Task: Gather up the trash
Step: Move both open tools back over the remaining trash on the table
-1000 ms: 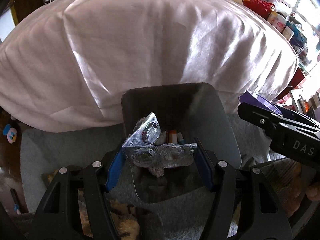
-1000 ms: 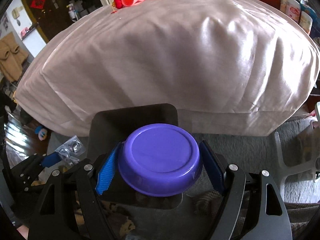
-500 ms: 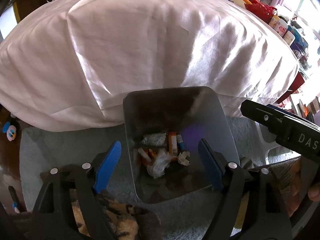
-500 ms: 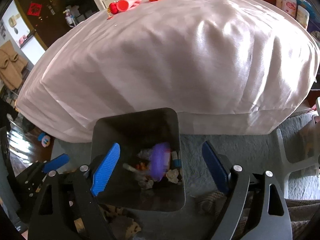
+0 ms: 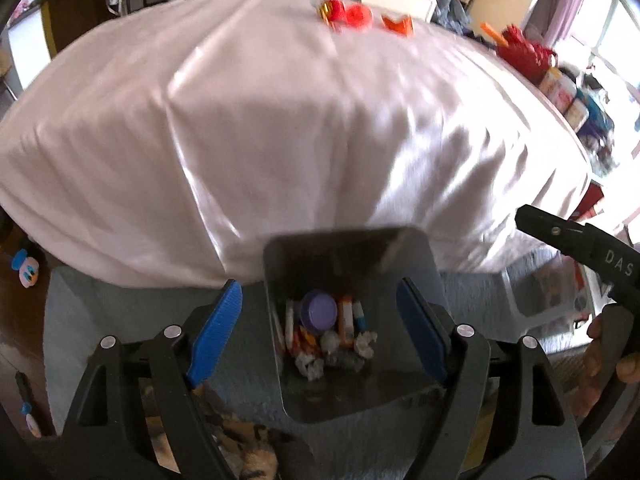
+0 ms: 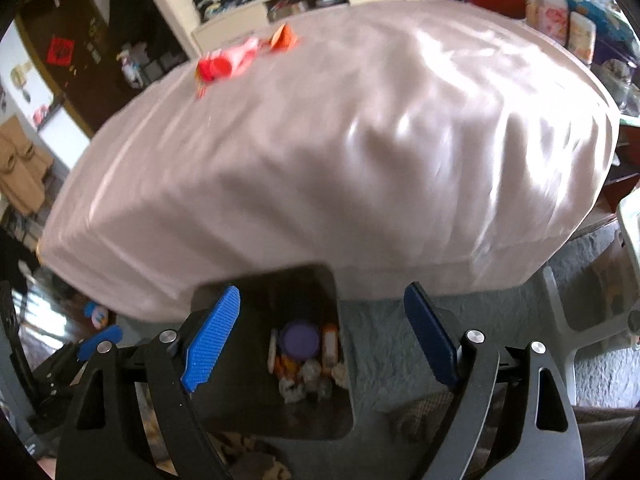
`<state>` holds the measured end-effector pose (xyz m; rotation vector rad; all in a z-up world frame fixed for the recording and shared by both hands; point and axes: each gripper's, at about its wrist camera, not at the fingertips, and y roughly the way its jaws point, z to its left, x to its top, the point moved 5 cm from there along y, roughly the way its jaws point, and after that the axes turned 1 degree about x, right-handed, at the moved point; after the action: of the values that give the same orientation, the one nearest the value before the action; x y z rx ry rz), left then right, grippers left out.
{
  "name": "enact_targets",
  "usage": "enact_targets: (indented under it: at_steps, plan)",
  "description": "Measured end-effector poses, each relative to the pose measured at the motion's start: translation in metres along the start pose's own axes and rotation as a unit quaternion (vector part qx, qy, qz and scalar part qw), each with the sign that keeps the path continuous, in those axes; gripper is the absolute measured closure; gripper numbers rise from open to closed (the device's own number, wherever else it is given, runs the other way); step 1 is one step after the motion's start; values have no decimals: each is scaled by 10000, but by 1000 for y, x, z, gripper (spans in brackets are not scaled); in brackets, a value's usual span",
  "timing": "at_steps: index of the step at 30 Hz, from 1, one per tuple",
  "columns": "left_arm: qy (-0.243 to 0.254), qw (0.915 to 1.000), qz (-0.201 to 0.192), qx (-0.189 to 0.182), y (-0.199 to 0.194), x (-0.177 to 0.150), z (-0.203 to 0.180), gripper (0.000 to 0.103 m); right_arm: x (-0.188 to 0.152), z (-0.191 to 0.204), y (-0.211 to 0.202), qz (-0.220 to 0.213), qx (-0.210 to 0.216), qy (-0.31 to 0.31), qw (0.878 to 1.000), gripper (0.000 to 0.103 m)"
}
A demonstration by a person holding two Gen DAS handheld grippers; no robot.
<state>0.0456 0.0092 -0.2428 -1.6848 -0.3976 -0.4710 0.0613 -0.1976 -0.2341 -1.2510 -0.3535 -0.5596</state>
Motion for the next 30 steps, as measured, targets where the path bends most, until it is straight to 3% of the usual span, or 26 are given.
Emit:
enact_targets:
  at_steps: [6,12,20,27,30]
  plan:
    - [43,9991,-391,125,-22,53,5,28,53,-6,-18,-365,-32,81,9993,18]
    - [80,9978,-589,306,-24,104,12,28,96,-4,-8,-409,-150,-11,9991,18]
    - [-12,9973,-677,298,-1,171,22,29,159,16,23,-473,-92,-99,9988,18]
    - [179,9970,-662,358,31,210,14,30,201,27,59,-404,-53,-94,9991,19]
    - [243,9968,-712,274,41,225,9,32,217,27,73,-385,-13,-40,9993,24]
